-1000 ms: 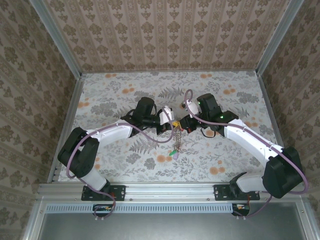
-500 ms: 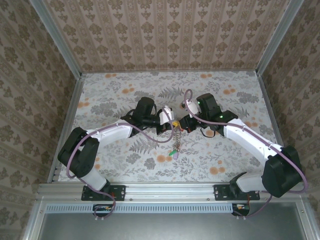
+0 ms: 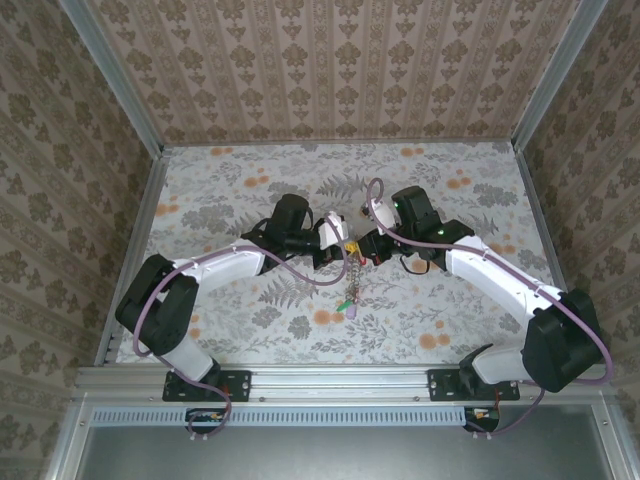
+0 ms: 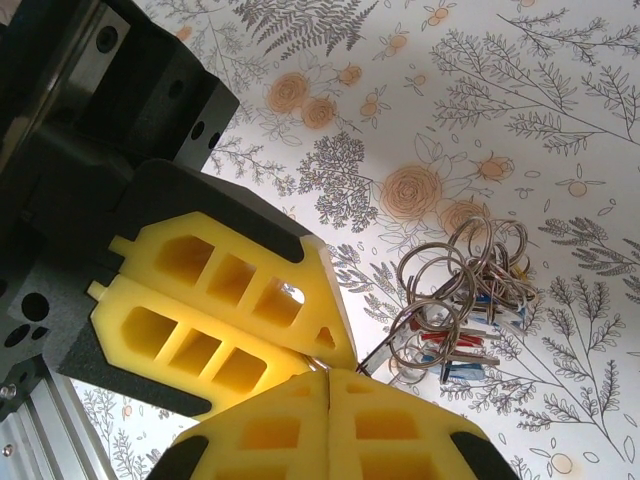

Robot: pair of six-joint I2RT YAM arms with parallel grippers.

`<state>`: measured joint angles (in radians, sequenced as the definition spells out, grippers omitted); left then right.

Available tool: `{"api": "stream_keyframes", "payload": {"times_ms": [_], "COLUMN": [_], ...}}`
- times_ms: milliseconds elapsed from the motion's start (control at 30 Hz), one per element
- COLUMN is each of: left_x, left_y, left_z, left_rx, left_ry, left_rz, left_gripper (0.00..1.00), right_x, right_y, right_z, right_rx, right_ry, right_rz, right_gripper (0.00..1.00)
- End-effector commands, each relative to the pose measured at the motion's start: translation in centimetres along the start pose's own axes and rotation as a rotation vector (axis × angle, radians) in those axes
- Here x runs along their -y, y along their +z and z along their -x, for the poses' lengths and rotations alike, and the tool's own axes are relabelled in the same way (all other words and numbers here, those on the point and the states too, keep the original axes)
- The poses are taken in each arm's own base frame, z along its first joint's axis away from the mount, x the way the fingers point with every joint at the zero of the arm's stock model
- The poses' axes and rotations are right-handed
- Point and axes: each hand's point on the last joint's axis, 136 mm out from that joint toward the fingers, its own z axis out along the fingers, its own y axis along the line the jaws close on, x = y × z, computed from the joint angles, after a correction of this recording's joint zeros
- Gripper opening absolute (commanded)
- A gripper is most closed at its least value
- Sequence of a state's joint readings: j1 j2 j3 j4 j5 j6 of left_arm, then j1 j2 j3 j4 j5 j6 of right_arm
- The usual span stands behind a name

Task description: Put the keys on the keyring

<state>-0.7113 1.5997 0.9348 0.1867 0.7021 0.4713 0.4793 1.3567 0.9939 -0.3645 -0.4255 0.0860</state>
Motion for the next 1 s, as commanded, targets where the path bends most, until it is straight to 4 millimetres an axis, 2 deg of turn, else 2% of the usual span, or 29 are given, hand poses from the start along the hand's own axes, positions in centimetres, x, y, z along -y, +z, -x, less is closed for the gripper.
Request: {"api": "stream_keyframes", "payload": {"times_ms": [0, 267, 467, 600, 733, 800, 967], "left_x": [-0.6, -0.7, -0.6, -0.6, -0.6, -0.5, -0.3], "left_y": [-0.2, -0.3, -0.2, -0.4, -0.3, -0.3, -0.1], "left_z": [2.2, 1.1, 0.7, 1.0, 0.9, 0.6, 0.3], "left_rx": [0.057, 0.05, 0.061, 0.087, 0.083, 0.071, 0.044], "left_ry": [0.045, 0.012, -0.01, -0.01, -0.015, -0.013, -0.001], "left_rz": [0.011, 0.042, 0.044, 0.057, 0.056, 0.052, 0.032], "left_gripper": [0.0, 0.0, 0.0, 0.0, 0.0, 0.07, 0.16], "right_x": [0.8, 2.8, 2.2, 2.5, 1.7, 1.0, -0.4], "right_y": [-0.5, -1.4, -1.3, -1.1, -1.1, -1.4, -1.4], "right_z": [0.5, -0.3, 0.3, 0.3, 0.6, 0.9, 1.6], "right_rx": [0.015, 0.033, 0.057, 0.046, 0.06, 0.075, 0.091], "right_ry": [-0.007, 0.065, 0.065, 0.075, 0.064, 0.051, 0.023], "right_rz": [-0.059, -0.123, -0.082, -0.093, -0.049, -0.016, 0.043], "right_gripper": [0.0, 0.0, 0.0, 0.0, 0.0, 0.0, 0.0]}}
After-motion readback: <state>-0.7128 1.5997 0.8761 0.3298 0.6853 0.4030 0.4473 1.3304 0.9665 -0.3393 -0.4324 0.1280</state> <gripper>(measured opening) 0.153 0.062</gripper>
